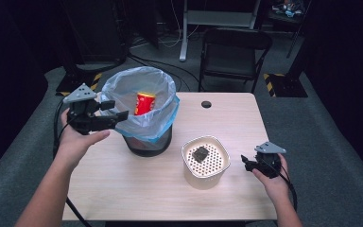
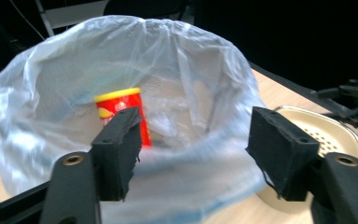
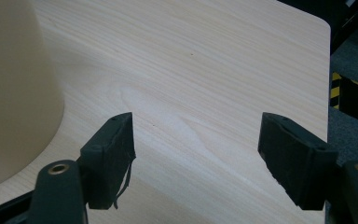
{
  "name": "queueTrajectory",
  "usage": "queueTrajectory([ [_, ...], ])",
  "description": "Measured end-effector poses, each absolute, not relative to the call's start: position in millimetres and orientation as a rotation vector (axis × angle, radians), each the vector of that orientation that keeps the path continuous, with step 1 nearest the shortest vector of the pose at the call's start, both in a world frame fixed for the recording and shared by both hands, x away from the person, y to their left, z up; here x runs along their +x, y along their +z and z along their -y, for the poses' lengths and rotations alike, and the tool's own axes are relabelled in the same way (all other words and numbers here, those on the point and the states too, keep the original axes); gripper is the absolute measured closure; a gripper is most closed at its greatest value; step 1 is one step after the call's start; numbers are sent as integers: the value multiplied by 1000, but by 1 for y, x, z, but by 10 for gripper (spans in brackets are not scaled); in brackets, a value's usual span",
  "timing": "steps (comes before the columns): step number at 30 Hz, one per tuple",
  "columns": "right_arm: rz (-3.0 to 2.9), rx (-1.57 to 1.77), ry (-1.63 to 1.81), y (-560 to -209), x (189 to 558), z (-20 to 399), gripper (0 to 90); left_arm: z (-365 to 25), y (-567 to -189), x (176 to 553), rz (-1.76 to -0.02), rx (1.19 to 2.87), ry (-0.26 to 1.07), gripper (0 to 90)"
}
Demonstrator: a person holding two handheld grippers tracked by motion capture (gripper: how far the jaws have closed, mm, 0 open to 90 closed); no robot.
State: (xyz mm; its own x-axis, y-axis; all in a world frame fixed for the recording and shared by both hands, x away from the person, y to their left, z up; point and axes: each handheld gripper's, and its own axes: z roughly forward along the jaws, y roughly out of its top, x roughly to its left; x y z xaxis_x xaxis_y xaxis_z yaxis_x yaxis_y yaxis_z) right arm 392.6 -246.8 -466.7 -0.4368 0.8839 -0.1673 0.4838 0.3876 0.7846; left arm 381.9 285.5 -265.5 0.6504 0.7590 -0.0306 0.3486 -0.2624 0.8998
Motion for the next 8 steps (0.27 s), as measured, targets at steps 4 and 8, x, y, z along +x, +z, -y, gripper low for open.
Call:
queueTrajectory([
  [4,-2072,1164,888,-467,393,248,266,-292,-276,368,-865,1871,492,410],
  [8,-2073,1158,870,-468,393,247,263,-302,-302,357,-869,1865,496,392],
])
